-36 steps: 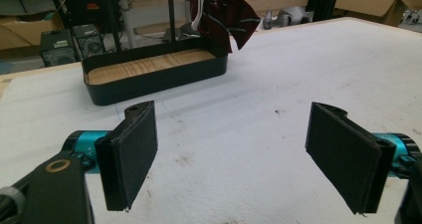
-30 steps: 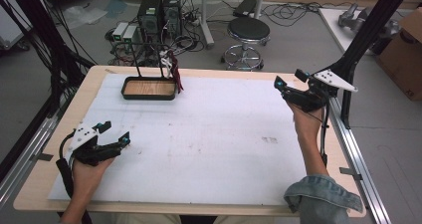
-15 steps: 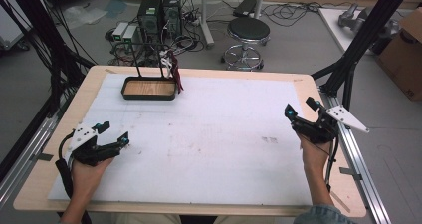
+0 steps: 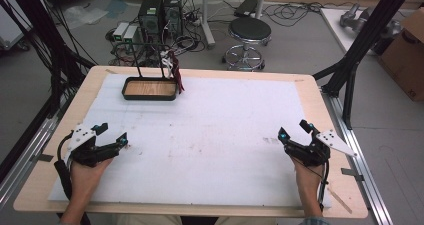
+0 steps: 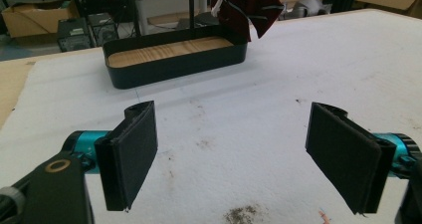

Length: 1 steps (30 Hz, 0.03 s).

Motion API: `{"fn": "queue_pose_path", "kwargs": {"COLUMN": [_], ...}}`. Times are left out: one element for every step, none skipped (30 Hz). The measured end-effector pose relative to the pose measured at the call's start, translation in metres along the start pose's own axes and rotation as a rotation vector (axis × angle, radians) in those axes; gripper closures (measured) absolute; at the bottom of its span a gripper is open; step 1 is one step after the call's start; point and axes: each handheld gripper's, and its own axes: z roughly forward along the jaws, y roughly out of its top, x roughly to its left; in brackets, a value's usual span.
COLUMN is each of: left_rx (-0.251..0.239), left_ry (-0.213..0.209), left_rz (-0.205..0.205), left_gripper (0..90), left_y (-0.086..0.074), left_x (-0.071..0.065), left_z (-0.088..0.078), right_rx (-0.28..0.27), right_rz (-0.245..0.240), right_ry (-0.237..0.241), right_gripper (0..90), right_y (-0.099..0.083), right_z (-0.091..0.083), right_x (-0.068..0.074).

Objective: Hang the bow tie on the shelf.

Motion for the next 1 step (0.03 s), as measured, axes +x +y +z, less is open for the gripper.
{"fn": "queue_pose_path", "kwargs": {"left_rx": [0.003], "left_ry": [0.003], "left_rz": [0.001], "left_gripper": [20.7], "left_y": [0.0000], "left_x": [0.0004], "left_z": [-0.0002], "right_rx": [-0.007], "right_rz": [-0.002], "right_ry": [-0.001], "right_gripper": [11.2], "right_y": [-0.0009], "right_z": [-0.0012], "right_x": [0.0000]}}
